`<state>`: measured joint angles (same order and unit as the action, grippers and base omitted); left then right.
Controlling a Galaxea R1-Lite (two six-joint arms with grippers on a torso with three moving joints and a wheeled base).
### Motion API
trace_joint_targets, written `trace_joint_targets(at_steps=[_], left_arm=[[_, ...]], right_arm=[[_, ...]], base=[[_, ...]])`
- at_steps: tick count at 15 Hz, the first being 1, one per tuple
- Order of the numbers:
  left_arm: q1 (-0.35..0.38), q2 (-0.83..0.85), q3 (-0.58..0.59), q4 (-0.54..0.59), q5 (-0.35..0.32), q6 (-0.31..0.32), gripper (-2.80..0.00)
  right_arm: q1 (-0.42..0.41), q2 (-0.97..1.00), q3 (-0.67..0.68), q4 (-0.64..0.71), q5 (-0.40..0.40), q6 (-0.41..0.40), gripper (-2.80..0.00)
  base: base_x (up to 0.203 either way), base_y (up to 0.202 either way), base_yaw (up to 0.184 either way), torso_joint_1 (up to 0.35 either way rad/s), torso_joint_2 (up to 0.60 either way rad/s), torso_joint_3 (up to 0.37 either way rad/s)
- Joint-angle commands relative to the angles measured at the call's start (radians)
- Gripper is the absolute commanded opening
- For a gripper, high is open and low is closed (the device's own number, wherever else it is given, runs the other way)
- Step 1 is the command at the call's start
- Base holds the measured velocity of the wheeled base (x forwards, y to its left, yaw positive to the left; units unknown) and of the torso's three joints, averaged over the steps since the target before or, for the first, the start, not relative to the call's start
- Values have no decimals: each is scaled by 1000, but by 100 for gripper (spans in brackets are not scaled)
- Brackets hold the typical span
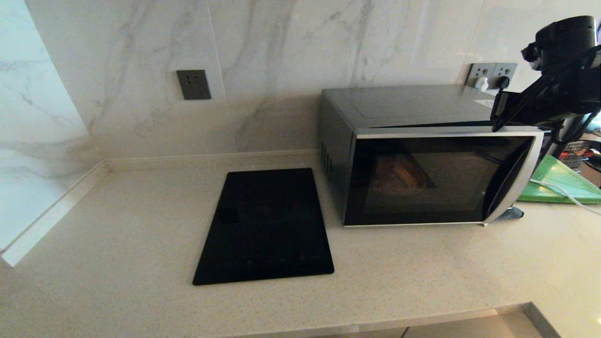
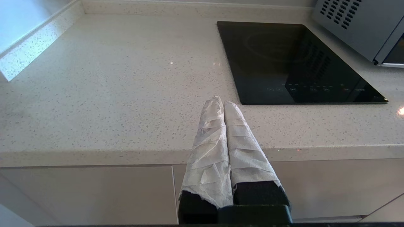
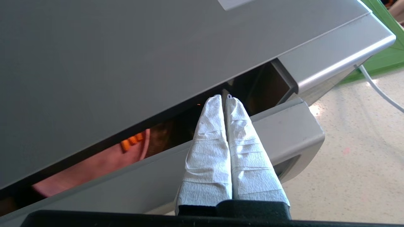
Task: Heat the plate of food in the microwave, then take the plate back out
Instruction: Open the microwave oven
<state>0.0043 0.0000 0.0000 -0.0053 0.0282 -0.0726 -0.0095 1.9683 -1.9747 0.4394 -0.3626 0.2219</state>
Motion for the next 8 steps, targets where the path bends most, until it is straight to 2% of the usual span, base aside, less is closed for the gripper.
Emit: trace_joint_targets(at_steps=[1, 8], left_arm=[[0, 2, 0, -1, 1, -1, -280], [0, 2, 0, -1, 1, -1, -280]], right_arm=[[-18, 22, 1, -4, -3, -6, -280], [-33, -13, 34, 1, 1, -4, -280]], base=[[0, 0, 0, 0, 0, 0], [0, 0, 0, 0, 0, 0]])
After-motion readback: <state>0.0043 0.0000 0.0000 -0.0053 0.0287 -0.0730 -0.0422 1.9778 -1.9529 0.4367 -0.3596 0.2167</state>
